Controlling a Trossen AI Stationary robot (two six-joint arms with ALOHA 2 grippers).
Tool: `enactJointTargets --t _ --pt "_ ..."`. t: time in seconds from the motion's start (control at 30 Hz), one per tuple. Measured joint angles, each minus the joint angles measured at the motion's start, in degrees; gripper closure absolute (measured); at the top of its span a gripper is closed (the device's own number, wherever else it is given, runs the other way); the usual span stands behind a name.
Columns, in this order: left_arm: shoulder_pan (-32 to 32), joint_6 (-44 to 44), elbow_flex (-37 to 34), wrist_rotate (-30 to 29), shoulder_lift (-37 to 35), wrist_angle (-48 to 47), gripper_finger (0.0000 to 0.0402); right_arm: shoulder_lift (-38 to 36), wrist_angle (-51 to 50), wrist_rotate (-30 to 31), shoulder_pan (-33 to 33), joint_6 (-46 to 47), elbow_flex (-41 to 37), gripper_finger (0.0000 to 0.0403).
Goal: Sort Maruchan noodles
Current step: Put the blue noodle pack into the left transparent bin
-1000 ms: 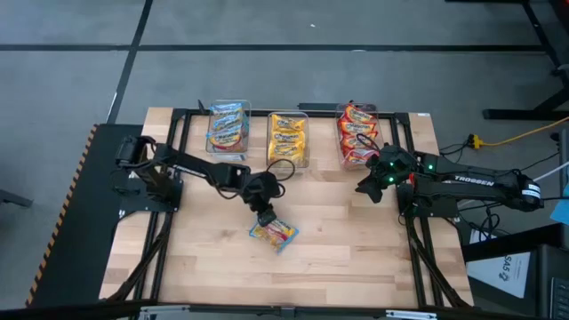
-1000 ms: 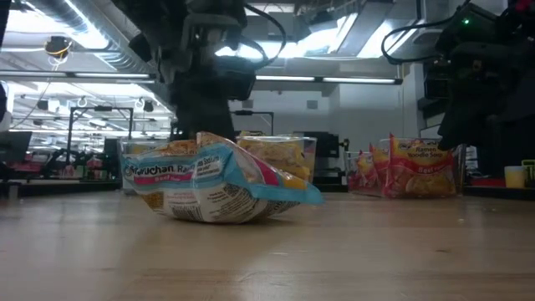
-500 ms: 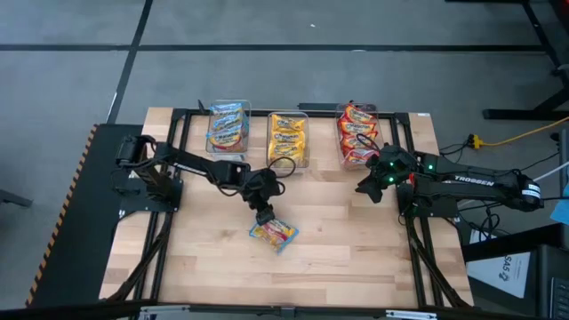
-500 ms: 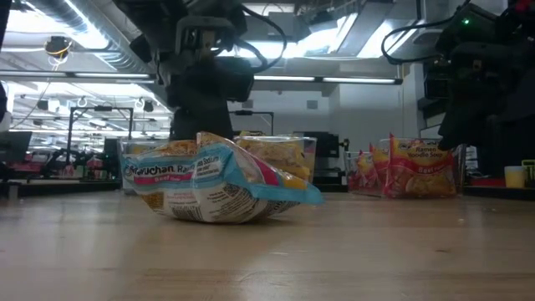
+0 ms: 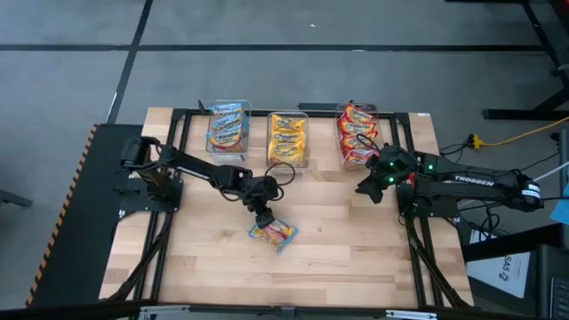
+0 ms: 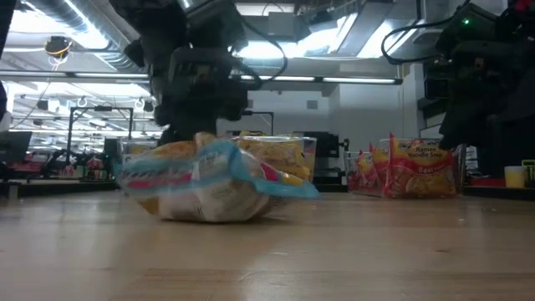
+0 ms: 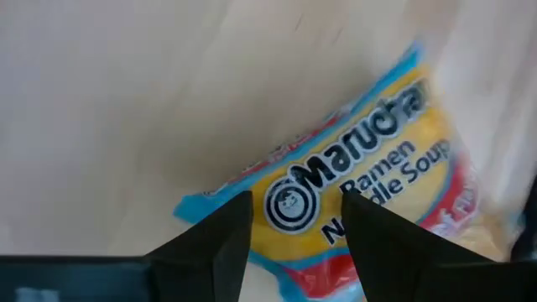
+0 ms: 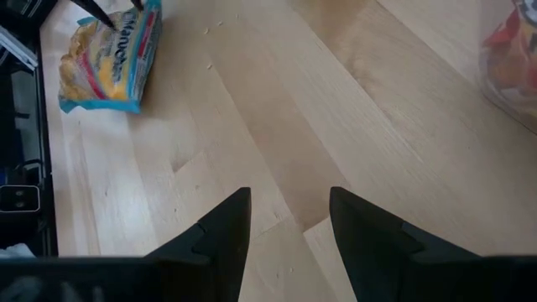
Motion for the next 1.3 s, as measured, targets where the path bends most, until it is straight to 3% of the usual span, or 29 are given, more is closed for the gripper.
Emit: enactJointTargets --t 0.33,0.43,0.6,0.73,1.03,1.3 --pt "-0.4 -3.1 0.1 7.3 5.1 3.6 0.0231 0.0 -0.1 -0.1 0.0 -0.1 0.0 0.0235" --pt "-0.4 -2.3 0.1 8.7 5.1 3.7 0.0271 0.0 -0.1 0.0 0.0 -0.1 0.0 0.0235" --pt "-0.1 -0.2 -0.1 9.1 2.8 3.5 0.0385 0.0 -0.1 0.1 0.0 -0.1 0.0 0.0235" --pt "0.3 0.1 -0.3 8.4 -0.2 3.0 0.0398 0.0 0.0 0.2 0.0 -0.1 0.0 0.0235" --pt "0.2 2.6 -0.2 -0.4 -12.6 -0.7 0.0401 0.0 0.0 0.2 0.0 -0.1 0.0 0.0235" --pt "1.8 7.0 -0.2 -17.7 -26.9 -13.0 0.0401 0.0 0.0 0.2 0.0 -0.1 0.0 0.0235"
